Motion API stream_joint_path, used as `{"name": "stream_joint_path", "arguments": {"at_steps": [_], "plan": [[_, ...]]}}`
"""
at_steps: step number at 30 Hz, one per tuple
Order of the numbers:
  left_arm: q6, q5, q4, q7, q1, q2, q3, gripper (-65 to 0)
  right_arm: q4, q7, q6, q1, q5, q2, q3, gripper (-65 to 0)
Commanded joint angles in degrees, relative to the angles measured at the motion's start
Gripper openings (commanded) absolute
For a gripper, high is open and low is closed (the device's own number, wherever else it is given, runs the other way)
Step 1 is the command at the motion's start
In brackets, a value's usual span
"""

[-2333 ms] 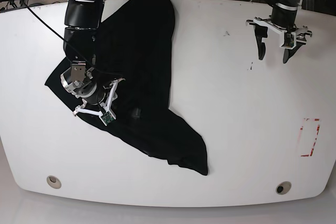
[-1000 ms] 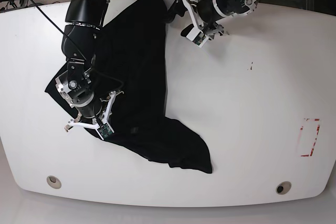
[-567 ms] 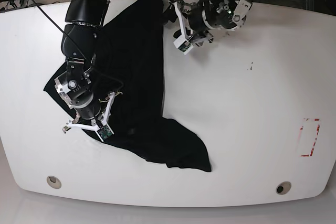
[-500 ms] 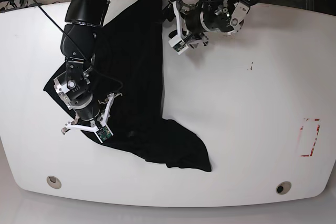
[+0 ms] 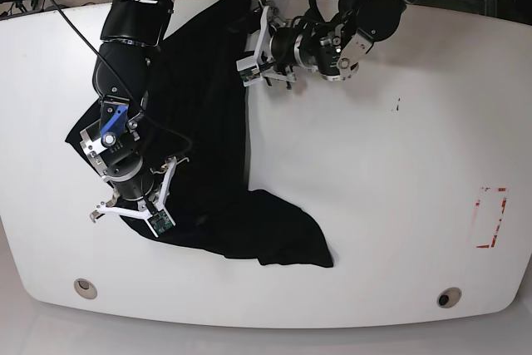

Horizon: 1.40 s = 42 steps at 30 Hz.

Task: Fold the T-shirt properly
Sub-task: 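Reach the left gripper to the shirt's other edge and grasp it, then lift and stretch the shirt between both grippers, pulling apart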

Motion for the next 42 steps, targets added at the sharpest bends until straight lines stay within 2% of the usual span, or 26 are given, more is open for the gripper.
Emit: {"name": "stream_joint_path", "arguments": {"at_steps": [1,4,7,13,17,20,27,37,42], "plan": [[0.4,1.4,-2.4,1.8,-0.8,0.0,0.9,-35.3,1.4,0.9,-0.4,1.3,0.3,-0.4,0.1,-65.0],[0.4,1.5,-5.0,1.8,-1.4,0.1,0.9,-51.7,2.0,0.9,-0.4,1.3,0.3,-0.8,0.1,-65.0],[0.4,1.6,-5.6,1.3,-1.4,0.1,0.9,-58.9,2.4,0.9,-0.4,1.3,0.3,-0.8,0.1,-65.0],[0.7,1.5,-5.5,-2.4,-1.4,-1.6,-0.8,-59.7,2.7,0.9,-0.4,1.5,0.3,-0.9,0.2,-65.0],[4.3,1.5,-4.0,-4.0,-0.8,-2.3,-6.9,-64.7,2.7,0.9,-0.4,3.1,0.2,-2.1,0.4,-65.0],[6.8,1.2,-2.0,-3.6,0.6,-2.4,-12.4,-65.0,2.7,0.9,-0.4,3.8,0.3,-2.2,0.2,-65.0],[7.2,1.3,3.8,-3.5,2.4,-2.6,-22.0,-65.0,1.9,0.9,-0.4,7.8,0.2,-4.0,-1.5,-65.0],[7.1,1.6,14.5,-1.5,2.3,-10.6,-33.5,-65.0,-1.6,0.9,-0.4,15.1,0.1,-4.0,-5.4,-65.0],[7.0,1.3,16.8,-0.2,-2.1,-14.5,-37.0,-65.0,-4.8,0.9,-0.4,19.7,0.1,-4.0,-5.4,-65.0]]}}
